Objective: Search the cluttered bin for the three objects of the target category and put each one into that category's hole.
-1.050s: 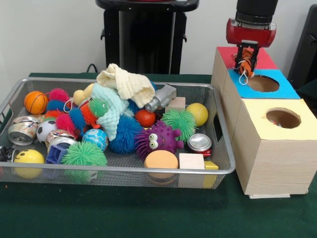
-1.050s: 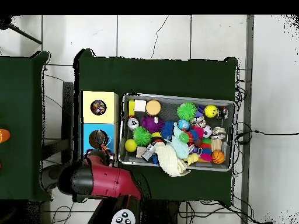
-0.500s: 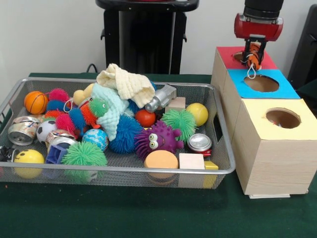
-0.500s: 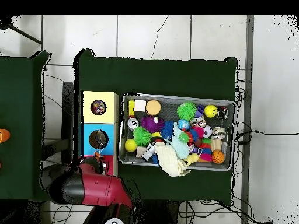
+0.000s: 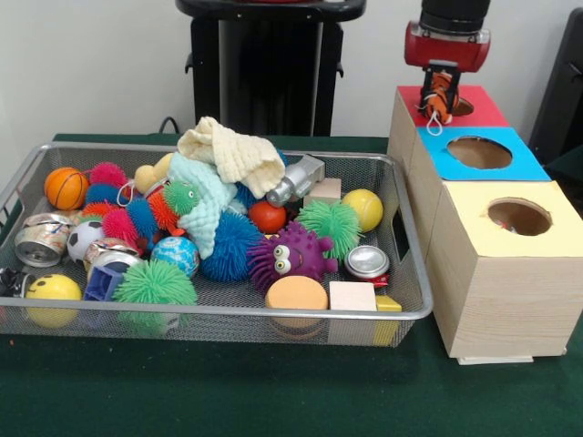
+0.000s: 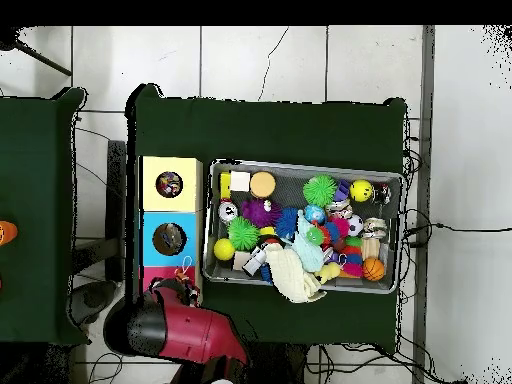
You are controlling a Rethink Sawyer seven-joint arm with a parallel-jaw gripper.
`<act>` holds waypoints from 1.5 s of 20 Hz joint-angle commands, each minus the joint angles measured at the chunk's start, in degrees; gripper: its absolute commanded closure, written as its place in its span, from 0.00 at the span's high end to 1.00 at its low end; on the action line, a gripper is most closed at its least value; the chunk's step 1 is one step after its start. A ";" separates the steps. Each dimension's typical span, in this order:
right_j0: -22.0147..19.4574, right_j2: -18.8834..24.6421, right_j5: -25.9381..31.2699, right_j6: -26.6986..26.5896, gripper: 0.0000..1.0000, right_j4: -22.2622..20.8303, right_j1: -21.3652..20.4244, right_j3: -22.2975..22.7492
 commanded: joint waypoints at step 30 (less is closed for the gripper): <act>5.26 7.71 -6.88 17.23 0.00 8.31 5.28 5.42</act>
